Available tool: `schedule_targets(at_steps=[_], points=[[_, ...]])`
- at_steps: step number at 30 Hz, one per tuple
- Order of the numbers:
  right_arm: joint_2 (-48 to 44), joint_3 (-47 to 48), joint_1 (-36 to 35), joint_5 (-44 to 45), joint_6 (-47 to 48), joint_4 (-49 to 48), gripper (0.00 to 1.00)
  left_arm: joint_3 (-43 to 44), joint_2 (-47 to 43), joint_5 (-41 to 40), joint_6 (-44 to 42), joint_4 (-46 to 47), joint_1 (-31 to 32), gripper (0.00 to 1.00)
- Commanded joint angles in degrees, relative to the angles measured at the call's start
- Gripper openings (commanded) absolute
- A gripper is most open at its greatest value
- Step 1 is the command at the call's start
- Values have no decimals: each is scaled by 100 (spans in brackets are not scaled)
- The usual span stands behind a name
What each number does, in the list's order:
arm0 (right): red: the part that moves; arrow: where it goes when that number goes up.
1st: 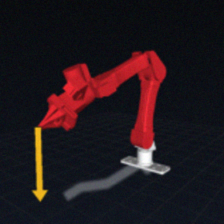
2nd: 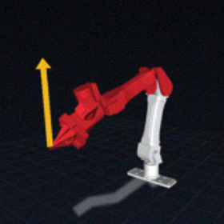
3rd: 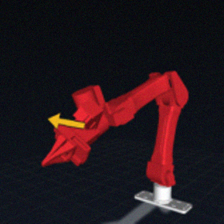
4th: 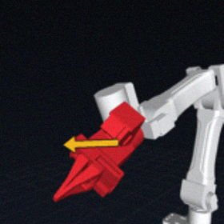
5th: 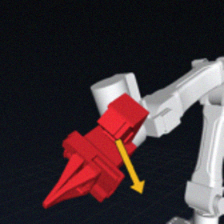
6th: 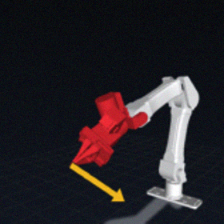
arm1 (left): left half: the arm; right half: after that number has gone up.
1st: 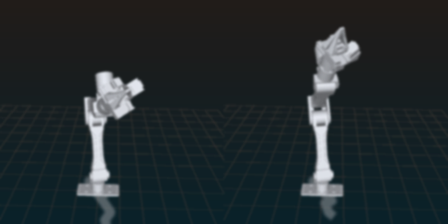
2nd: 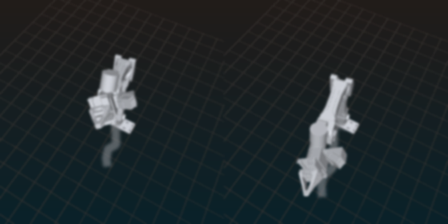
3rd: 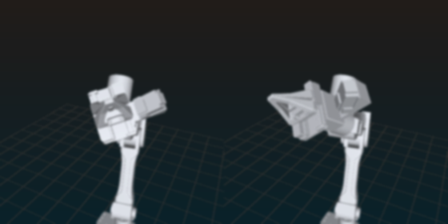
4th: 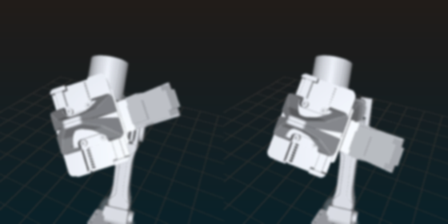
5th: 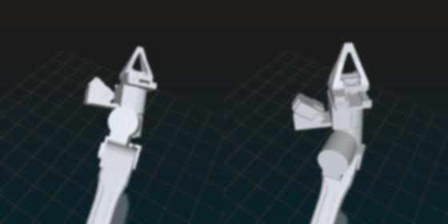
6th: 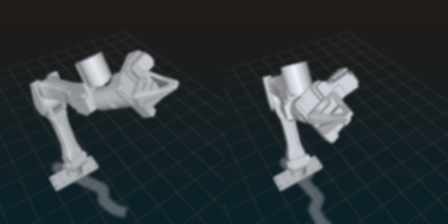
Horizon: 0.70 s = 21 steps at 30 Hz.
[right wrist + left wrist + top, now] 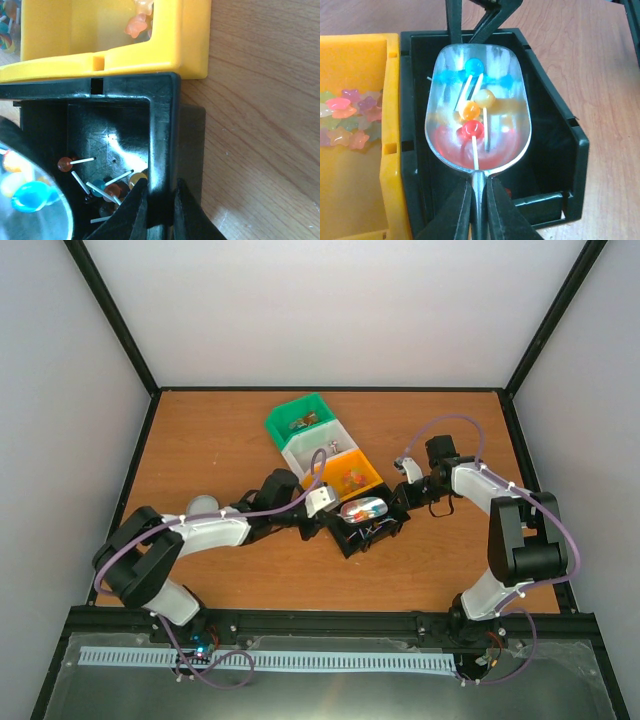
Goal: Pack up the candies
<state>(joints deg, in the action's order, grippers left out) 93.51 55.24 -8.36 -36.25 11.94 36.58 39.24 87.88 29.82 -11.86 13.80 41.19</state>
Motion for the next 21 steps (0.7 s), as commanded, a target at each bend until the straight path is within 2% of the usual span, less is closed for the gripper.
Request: schedule_targets(at_steps=[1,6,9,12,21], points=[[211,-27,-34,10,89,-16,3,93,-421,213,-232,-142,-41,1],[211,-19,-34,4,97,-3,3,865,-566,526,-630,-1833,-56,1],[211,-23,-34,19,98,-6,3,1156,-735,698,-748,-2516,-153,1],[184,-29,-34,23,89,-18,3,1422,-920,1138,-974,-3212,-555,1],[160,-12,-34,-31,124,8,3,1633,-1728,1308,-1496,-4649,-1894,1]])
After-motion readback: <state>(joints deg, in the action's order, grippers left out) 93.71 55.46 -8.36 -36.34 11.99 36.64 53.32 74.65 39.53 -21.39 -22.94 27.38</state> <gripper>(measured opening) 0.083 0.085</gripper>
